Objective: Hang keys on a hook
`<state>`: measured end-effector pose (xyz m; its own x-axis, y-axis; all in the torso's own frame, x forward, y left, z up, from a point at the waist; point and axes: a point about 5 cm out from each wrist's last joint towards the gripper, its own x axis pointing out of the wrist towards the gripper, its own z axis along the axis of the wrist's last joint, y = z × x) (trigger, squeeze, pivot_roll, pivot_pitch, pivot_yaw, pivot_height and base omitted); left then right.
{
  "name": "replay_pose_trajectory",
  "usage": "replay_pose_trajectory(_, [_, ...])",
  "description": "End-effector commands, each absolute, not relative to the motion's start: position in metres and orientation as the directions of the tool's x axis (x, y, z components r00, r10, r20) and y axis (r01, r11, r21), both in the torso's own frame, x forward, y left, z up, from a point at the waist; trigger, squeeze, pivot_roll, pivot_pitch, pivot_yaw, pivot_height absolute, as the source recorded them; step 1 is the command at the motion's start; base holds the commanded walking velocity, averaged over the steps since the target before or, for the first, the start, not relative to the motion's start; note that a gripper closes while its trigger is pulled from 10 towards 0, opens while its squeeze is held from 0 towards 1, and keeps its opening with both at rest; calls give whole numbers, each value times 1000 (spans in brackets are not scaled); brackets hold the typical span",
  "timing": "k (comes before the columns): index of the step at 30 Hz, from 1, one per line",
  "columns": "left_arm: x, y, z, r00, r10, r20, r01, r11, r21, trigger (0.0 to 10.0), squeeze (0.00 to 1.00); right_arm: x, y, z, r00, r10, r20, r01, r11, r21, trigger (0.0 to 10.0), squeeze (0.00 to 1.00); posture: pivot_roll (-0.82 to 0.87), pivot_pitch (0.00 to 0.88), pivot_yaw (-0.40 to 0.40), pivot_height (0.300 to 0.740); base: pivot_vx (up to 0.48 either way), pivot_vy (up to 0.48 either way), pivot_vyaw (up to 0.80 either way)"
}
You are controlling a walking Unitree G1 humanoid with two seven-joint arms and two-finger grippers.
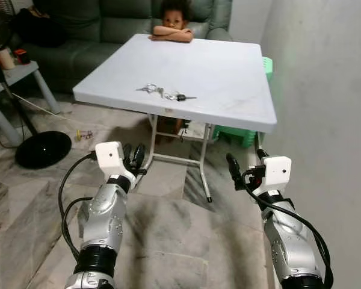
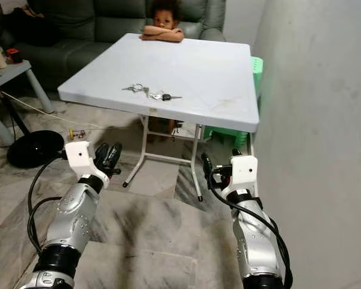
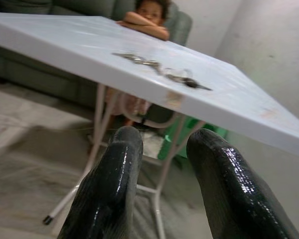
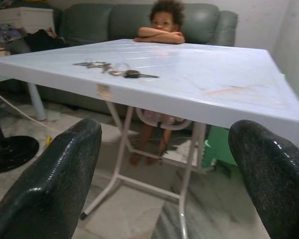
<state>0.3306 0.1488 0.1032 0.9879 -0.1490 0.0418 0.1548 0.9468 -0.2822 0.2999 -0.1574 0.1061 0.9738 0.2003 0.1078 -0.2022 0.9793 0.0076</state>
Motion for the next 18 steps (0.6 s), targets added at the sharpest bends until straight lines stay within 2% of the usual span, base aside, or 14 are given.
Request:
replay_pose_trajectory(1, [331,154,106,990,-132,44,139,949,-282,10000,0,300,-156,113,970,206,127,-208,978,0,10000,0,78,0,-36,740,0,480,0])
replay_pose_trajectory(18, [328,150,107,988,-149,40,154,943,-295,10000,0,296,-156,111,970,218,112,-218,976,-14,10000,0,79,0,-38,740,0,480,0])
